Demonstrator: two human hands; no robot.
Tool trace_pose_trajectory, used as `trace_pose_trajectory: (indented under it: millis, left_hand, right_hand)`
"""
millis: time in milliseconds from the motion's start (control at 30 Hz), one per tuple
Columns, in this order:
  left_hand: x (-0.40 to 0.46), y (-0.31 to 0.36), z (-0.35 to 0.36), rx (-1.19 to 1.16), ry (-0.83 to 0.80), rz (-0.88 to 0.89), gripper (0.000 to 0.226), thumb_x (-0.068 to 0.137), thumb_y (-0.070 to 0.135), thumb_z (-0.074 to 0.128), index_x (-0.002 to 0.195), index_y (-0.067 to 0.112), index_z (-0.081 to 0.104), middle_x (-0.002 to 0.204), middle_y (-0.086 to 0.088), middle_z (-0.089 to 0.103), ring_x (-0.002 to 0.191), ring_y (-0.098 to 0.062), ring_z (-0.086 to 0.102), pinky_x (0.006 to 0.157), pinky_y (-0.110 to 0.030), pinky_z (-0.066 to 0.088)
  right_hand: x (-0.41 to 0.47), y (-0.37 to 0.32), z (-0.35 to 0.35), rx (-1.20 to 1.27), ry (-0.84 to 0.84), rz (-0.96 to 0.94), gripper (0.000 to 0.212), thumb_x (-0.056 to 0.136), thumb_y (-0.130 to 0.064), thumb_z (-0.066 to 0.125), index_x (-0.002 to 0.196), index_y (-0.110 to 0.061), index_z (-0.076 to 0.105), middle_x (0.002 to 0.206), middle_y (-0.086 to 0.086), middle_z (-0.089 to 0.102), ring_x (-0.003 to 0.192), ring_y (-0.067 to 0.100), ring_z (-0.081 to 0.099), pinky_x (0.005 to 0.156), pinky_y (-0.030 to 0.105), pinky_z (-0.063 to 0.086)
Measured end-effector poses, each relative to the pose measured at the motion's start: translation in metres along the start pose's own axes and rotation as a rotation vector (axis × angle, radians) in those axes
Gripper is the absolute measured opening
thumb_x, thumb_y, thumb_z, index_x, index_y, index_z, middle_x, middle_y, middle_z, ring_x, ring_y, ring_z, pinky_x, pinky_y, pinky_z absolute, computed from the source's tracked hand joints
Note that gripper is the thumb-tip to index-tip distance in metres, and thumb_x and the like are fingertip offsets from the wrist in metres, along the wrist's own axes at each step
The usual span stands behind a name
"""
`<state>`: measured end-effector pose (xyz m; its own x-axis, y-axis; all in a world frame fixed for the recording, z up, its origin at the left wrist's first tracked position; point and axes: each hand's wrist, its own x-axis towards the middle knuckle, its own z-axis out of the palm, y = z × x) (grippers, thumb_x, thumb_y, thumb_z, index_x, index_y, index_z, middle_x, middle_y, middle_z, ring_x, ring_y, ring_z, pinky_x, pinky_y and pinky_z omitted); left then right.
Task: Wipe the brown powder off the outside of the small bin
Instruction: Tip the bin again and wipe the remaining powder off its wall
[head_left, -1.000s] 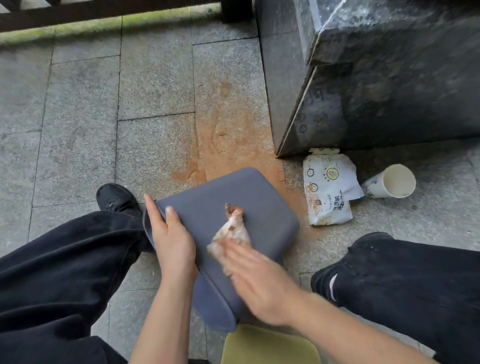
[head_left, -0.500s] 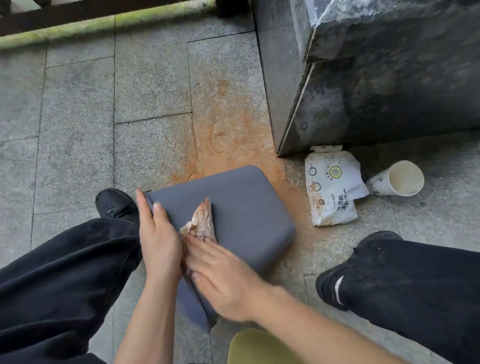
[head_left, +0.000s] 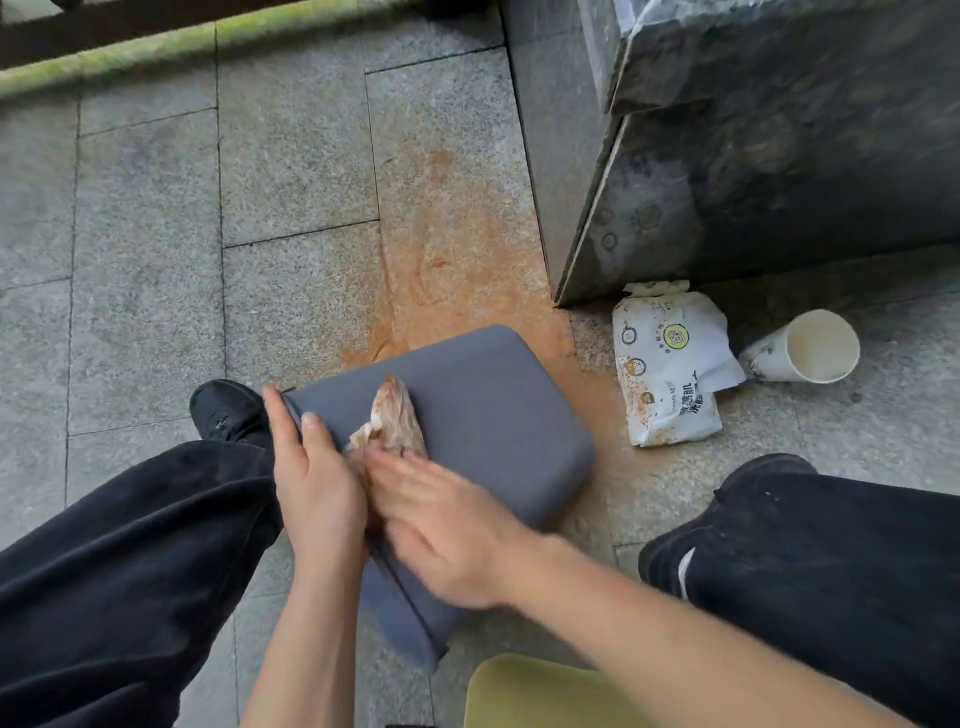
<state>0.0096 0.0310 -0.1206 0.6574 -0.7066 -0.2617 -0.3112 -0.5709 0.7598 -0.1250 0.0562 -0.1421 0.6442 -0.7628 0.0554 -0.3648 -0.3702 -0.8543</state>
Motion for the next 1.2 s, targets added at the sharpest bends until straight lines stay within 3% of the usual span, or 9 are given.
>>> trace_pose_trajectory:
  millis: [167,300,433,600,767,867,967,1067,1200]
  left_hand:
    - [-0.012,0.004,0.009,-0.008,0.023,0.054,0.057,0.105,0.035,0.033,0.159,0.027,0.016,0.162,0.012,0.022,0.144,0.002,0.022,0.114,-0.017,0.016]
    - [-0.007,-0.008,0.008,-0.015,0.061,0.049,0.058,0.105,0.034,0.032,0.158,0.017,0.018,0.163,0.001,0.023,0.141,0.001,0.022,0.097,0.006,0.013]
    - [0.0,-0.021,-0.002,-0.014,0.136,0.021,0.052,0.105,0.023,0.034,0.155,0.011,0.03,0.159,-0.003,0.033,0.138,0.001,0.029,0.095,0.008,0.015]
    - [0.0,-0.014,0.003,-0.022,0.175,-0.001,0.052,0.104,0.024,0.035,0.154,0.016,0.033,0.157,0.002,0.036,0.14,-0.004,0.032,0.093,0.009,0.015]
    - [-0.008,-0.011,0.007,-0.008,0.22,-0.007,0.051,0.104,0.025,0.035,0.154,0.016,0.035,0.156,0.0,0.039,0.139,-0.007,0.034,0.087,0.011,0.015]
    - [-0.009,-0.009,0.004,-0.003,0.218,0.005,0.052,0.102,0.027,0.034,0.154,0.016,0.034,0.156,0.0,0.039,0.138,-0.007,0.034,0.086,0.011,0.015]
    - [-0.005,-0.01,0.002,0.012,0.195,0.01,0.051,0.103,0.026,0.034,0.154,0.016,0.034,0.156,0.0,0.039,0.138,-0.007,0.035,0.085,0.012,0.015]
    - [-0.005,-0.007,0.0,-0.004,0.175,0.011,0.051,0.104,0.024,0.036,0.154,0.017,0.034,0.156,0.003,0.038,0.128,0.009,0.033,0.084,0.012,0.015]
    - [-0.003,-0.004,0.004,-0.045,0.124,0.03,0.051,0.104,0.021,0.037,0.154,0.013,0.035,0.157,0.004,0.037,0.127,0.013,0.03,0.095,0.007,0.019]
  right_hand:
    - [0.051,0.073,-0.053,0.054,0.142,0.486,0.044,0.106,-0.009,0.03,0.149,0.0,0.036,0.163,0.014,0.021,0.153,0.019,0.01,0.123,0.028,-0.002]
    - [0.055,0.012,-0.015,0.148,0.03,0.148,0.043,0.101,-0.01,0.034,0.139,0.005,0.048,0.152,0.023,0.038,0.148,0.028,0.022,0.122,0.024,0.0]
    - [0.007,0.035,-0.024,0.053,-0.062,0.024,0.039,0.102,-0.01,0.038,0.137,0.002,0.052,0.152,0.02,0.041,0.147,0.027,0.03,0.124,0.036,0.015]
    - [-0.05,0.121,-0.065,0.009,0.108,0.636,0.049,0.108,-0.023,0.025,0.155,-0.012,0.026,0.164,0.0,0.017,0.152,0.011,0.009,0.123,0.025,0.003]
    - [-0.052,0.087,-0.015,-0.012,0.365,0.912,0.051,0.106,-0.013,0.025,0.155,-0.003,0.018,0.165,0.008,0.011,0.153,0.019,0.004,0.124,0.036,0.001]
    - [-0.057,0.017,0.017,0.011,0.431,0.715,0.051,0.101,-0.014,0.029,0.151,-0.004,0.033,0.162,0.003,0.019,0.153,0.019,0.013,0.124,0.037,0.009]
    - [-0.067,-0.038,0.033,0.109,0.279,0.319,0.05,0.093,-0.015,0.04,0.141,-0.008,0.051,0.157,0.002,0.038,0.149,0.017,0.025,0.121,0.04,0.021]
    - [-0.066,-0.034,0.018,0.146,0.091,0.128,0.048,0.087,-0.014,0.046,0.135,-0.01,0.055,0.153,0.004,0.044,0.148,0.015,0.027,0.12,0.038,0.025]
    - [-0.041,0.049,-0.027,-0.052,0.037,0.242,0.046,0.095,-0.01,0.042,0.14,-0.006,0.051,0.152,0.012,0.043,0.148,0.021,0.029,0.123,0.036,0.018]
